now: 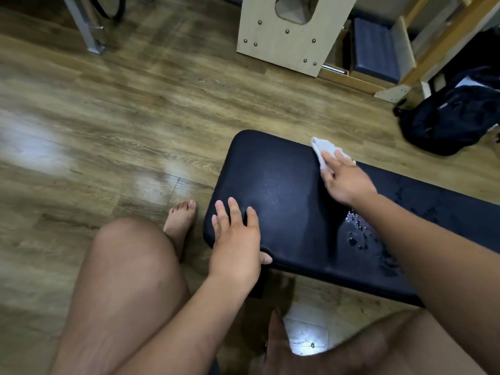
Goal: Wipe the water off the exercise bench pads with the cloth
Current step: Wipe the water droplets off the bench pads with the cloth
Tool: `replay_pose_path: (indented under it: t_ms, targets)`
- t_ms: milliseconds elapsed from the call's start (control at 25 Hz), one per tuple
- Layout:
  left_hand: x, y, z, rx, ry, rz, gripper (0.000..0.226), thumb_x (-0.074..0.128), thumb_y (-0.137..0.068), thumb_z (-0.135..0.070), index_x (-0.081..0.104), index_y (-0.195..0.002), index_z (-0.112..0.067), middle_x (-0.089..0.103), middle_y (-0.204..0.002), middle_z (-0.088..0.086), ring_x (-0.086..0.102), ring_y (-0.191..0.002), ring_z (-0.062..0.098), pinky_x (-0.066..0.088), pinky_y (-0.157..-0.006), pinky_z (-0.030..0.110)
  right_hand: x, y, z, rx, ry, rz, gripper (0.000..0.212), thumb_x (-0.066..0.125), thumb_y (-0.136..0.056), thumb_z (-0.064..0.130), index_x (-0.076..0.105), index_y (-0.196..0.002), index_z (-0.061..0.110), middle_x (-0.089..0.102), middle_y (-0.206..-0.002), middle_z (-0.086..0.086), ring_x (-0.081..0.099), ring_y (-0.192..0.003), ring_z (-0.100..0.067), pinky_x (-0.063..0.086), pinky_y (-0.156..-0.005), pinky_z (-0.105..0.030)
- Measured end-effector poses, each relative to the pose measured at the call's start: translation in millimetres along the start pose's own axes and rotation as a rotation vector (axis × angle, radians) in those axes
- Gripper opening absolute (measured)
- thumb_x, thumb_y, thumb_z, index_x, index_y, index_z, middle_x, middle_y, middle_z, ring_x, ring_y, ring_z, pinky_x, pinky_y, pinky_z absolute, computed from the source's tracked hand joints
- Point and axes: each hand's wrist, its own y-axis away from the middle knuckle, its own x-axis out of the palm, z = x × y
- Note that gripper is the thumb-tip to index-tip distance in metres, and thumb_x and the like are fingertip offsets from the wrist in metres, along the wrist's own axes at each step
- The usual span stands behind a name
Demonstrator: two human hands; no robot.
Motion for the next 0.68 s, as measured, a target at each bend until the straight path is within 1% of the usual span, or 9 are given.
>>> replay_pose_path:
  t_ms: [80,120,240,320,400,440,480,560,680]
  targets:
    - [1.1,-1.8,0.8,-0.003,-0.006,-0.001,0.1,0.065,-0.086,-0.049,0.003,-0.155,-0.012,-0.016,-0.158,0.028,-0.019,-0.144,0.046,-0.003,-0.12,0.05,4.4,7.5,17.7,0.012,-0.05,0.0,0.051,0.028,-0.101,0.042,0.027,-0.151,0.03,0.013,-0.162,-0.005,0.013,-0.148,-0.025,0.018,-0.119,-0.039]
    - [2.2,-2.1,1.6,0.0,-0.006,-0.007,0.1,0.064,-0.086,-0.05,0.003,-0.155,-0.013,-0.015,-0.158,0.028,-0.018,-0.145,0.046,-0.002,-0.12,0.05,7.2,14.0,38.1,-0.015,-0.074,-0.008,0.05,0.029,-0.101,0.042,0.029,-0.15,0.029,0.014,-0.162,-0.006,0.012,-0.149,-0.026,0.016,-0.119,-0.037]
    - [5.1,0.6,3.9,0.008,0.003,-0.047,0.101,0.063,-0.085,-0.053,0.003,-0.156,-0.014,-0.012,-0.16,0.025,-0.015,-0.146,0.044,-0.001,-0.12,0.049,20.9,41.6,114.6,-0.246,-0.115,0.007,0.047,0.028,-0.102,0.041,0.031,-0.149,0.031,0.014,-0.162,-0.003,0.009,-0.149,-0.025,0.02,-0.116,-0.036]
    - [5.4,3.0,3.7,0.012,0.023,-0.069,0.103,0.065,-0.084,-0.054,0.002,-0.156,-0.016,-0.01,-0.161,0.022,-0.014,-0.147,0.041,-0.001,-0.12,0.047,28.3,52.1,150.2,-0.398,-0.118,0.043,0.046,0.029,-0.103,0.038,0.032,-0.148,0.03,0.013,-0.162,0.0,0.005,-0.149,-0.024,0.017,-0.116,-0.036]
    - [5.3,3.8,4.4,0.011,0.03,-0.086,0.102,0.065,-0.083,-0.054,0.004,-0.156,-0.017,-0.009,-0.161,0.021,-0.014,-0.148,0.04,0.0,-0.121,0.046,25.5,46.0,154.5,-0.481,-0.07,0.067,0.046,0.029,-0.103,0.035,0.03,-0.15,0.03,0.012,-0.162,0.003,0.005,-0.149,-0.021,0.016,-0.117,-0.036]
    - [5.2,4.4,5.2,0.008,0.027,-0.08,0.101,0.064,-0.084,-0.055,0.003,-0.156,-0.018,-0.011,-0.161,0.02,-0.015,-0.147,0.039,0.0,-0.122,0.046,24.7,36.8,143.0,-0.493,-0.049,0.066,0.047,0.029,-0.103,0.034,0.027,-0.151,0.031,0.011,-0.162,0.004,0.008,-0.149,-0.02,0.02,-0.116,-0.037]
    - [5.7,4.7,6.7,0.005,0.028,-0.072,0.1,0.062,-0.085,-0.056,0.003,-0.156,-0.019,-0.013,-0.161,0.02,-0.016,-0.147,0.039,0.0,-0.122,0.046,25.1,27.2,126.3,-0.477,-0.021,0.059,0.048,0.03,-0.103,0.034,0.025,-0.151,0.032,0.011,-0.162,0.002,0.013,-0.148,-0.022,0.026,-0.115,-0.038]
    - [6.4,5.3,7.2,0.008,0.037,-0.062,0.098,0.059,-0.086,-0.057,0.002,-0.156,-0.02,-0.016,-0.161,0.018,-0.02,-0.147,0.037,-0.003,-0.122,0.045,23.7,4.4,72.9,-0.36,0.028,-0.001,0.051,0.03,-0.101,0.034,0.022,-0.152,0.031,0.013,-0.162,-0.004,0.024,-0.145,-0.028,0.036,-0.11,-0.042]
    - [11.2,5.4,10.2,0.026,0.056,-0.078,0.097,0.059,-0.086,-0.057,0.001,-0.156,-0.02,-0.02,-0.16,0.018,-0.024,-0.145,0.036,-0.007,-0.121,0.044,9.0,-14.4,1.6,-0.144,0.052,-0.043,0.053,0.029,-0.1,0.032,0.02,-0.152,0.027,0.019,-0.159,-0.014,0.031,-0.141,-0.036,0.036,-0.109,-0.042]
